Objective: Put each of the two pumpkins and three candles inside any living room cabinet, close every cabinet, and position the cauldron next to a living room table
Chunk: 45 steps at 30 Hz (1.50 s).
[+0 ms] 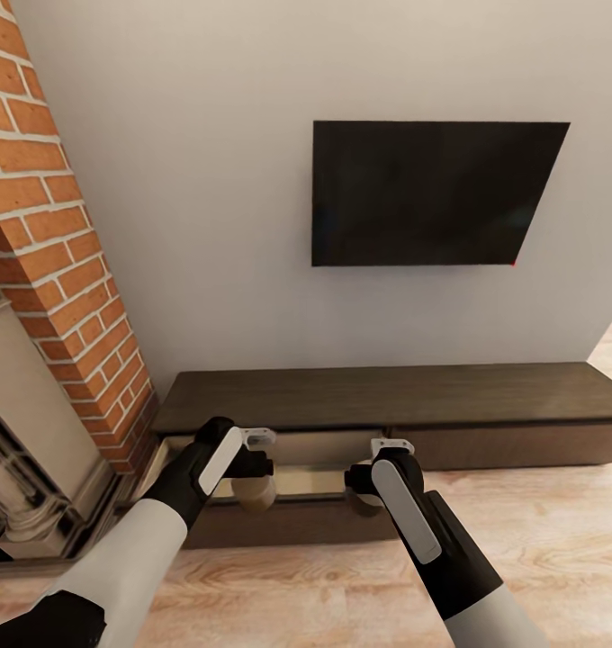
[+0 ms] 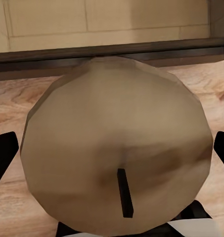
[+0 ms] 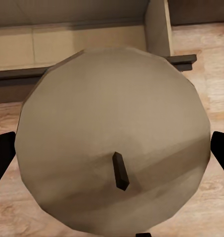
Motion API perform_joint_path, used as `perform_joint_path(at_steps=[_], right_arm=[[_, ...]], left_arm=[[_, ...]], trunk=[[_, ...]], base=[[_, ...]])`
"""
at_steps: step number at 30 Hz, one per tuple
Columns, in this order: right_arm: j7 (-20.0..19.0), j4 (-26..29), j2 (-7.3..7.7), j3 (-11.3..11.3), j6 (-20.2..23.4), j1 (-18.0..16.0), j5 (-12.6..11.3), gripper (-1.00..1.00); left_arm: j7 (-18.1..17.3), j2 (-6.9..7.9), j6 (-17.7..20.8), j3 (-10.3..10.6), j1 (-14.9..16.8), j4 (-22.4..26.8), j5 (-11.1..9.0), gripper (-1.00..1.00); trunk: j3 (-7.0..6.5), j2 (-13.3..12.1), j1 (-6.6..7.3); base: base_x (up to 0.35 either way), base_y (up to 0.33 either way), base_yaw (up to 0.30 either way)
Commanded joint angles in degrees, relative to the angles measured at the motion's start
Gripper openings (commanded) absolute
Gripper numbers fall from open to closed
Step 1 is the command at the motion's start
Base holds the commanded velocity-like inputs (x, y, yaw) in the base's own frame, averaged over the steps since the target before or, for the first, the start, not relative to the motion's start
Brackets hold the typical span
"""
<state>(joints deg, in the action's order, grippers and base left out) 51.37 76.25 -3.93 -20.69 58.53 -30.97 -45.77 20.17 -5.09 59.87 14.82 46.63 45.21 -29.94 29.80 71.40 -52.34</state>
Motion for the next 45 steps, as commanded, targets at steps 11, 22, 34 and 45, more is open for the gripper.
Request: perform_joint_path(at_steps=[11, 22, 34, 45], right_arm=[[0.5, 0.12, -0.05, -0.13, 0.18, -0.06, -0.53, -1.0], [0.52, 0.08, -0.46, -0.23, 0.18, -0.06, -0.51, -1.0], [0.49, 0.12, -0.81, -0.23, 0.18, -0.06, -0.47, -1.0], [0.49, 0.07, -0.83, -0.23, 0.18, -0.06, -0.55, -1.0]], left_arm=[[0.57, -0.07, 0.13, 0.12, 0.04, 0.05, -0.54, -1.0], [0.57, -0.1, 0.13, 0.12, 0.04, 0.05, -0.5, -1.0], [0.57, -0.1, 0.13, 0.12, 0.04, 0.05, -0.48, -1.0], [0.57, -0.13, 0.13, 0.12, 0.04, 0.05, -0.51, -1.0]], trunk=[[0.06, 0.04, -0.02], [0.06, 0.04, -0.02], [0.06, 0.04, -0.02], [0.06, 0.04, -0.02]], base=[[0.095, -0.048, 0.0], [0.062, -0.015, 0.0], [0.146, -0.108, 0.0], [0.131, -0.131, 0.0]])
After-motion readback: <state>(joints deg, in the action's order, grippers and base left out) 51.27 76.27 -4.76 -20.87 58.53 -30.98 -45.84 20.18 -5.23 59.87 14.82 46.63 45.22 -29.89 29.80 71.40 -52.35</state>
